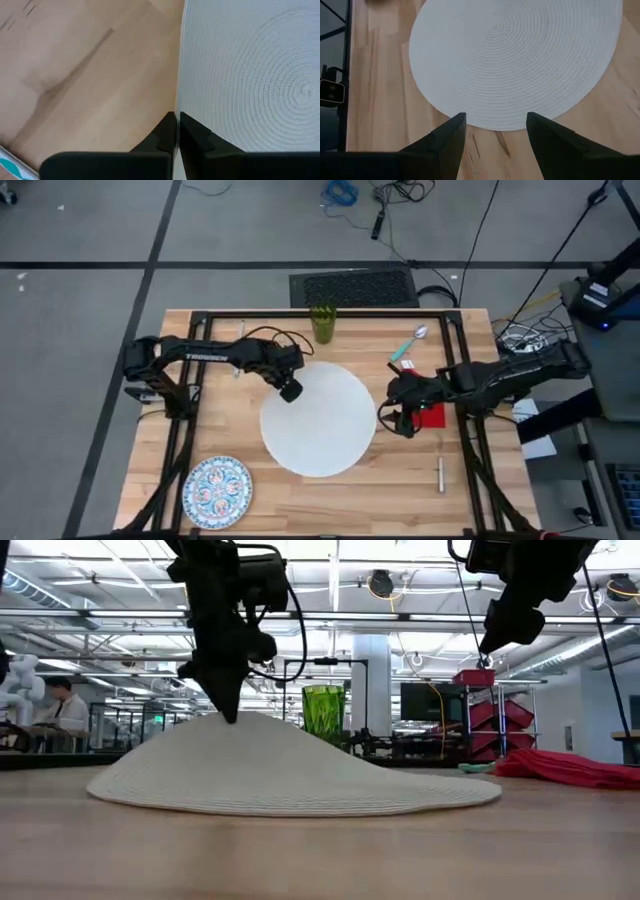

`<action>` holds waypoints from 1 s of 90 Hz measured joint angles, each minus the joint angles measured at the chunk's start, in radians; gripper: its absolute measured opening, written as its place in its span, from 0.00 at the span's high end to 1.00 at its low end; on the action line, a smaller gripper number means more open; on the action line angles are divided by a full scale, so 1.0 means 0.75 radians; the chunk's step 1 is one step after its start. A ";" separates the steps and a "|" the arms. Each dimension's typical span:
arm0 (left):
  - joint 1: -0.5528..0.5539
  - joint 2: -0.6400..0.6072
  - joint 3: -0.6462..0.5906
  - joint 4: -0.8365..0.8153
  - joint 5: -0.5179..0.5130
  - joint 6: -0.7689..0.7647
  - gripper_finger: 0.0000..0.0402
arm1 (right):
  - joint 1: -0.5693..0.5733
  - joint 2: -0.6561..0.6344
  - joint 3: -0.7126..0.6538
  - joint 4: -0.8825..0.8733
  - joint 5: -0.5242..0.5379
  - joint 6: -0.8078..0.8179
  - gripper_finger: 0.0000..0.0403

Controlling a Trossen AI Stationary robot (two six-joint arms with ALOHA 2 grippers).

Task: Set table place
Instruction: Move the white placemat to the center of the table, then put the white plate on the white table placemat

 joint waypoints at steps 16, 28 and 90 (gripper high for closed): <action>0.000 0.000 -0.001 0.032 -0.001 -0.029 1.00 | 0.000 0.000 0.000 0.000 0.001 0.000 0.51; 0.000 0.000 -0.001 0.036 -0.001 -0.039 1.00 | 0.000 0.000 0.000 0.000 0.001 0.000 0.51; 0.000 -0.026 0.000 0.024 0.052 -0.130 0.66 | 0.000 0.000 0.000 -0.002 0.000 0.010 0.51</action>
